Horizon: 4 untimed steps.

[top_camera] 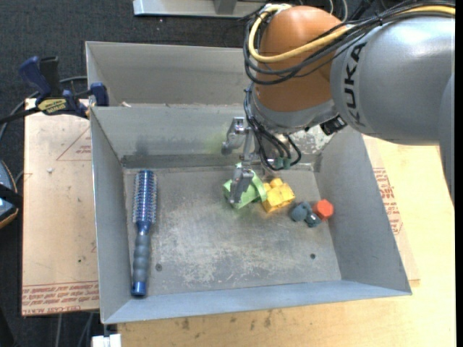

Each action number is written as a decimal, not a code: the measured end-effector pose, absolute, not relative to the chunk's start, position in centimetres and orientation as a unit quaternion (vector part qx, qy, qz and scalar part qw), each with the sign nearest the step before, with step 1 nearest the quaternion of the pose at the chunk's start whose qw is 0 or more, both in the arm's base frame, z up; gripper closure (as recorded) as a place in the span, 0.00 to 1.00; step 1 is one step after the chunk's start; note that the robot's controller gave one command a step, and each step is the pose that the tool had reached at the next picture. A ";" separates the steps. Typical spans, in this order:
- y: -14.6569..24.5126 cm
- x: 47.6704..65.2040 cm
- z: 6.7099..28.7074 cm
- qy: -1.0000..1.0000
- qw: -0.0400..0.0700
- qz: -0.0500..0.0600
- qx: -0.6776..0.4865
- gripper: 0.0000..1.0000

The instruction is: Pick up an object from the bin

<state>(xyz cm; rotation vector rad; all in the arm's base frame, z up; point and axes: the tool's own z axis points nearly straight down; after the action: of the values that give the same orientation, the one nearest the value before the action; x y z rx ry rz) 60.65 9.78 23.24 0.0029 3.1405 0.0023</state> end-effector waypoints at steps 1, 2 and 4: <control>2.5 58.1 18.0 1.000 -0.003 -0.001 0.002 0.00; 2.8 59.3 15.7 0.999 0.003 0.001 -0.032 0.00; -6.1 60.6 10.6 0.999 0.002 0.001 -0.033 0.00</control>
Offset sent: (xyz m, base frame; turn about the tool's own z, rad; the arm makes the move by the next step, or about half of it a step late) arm -0.0243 -0.0677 -0.0489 -0.0057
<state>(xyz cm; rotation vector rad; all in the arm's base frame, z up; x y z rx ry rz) 60.62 -6.12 10.64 -0.1027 3.1356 0.0020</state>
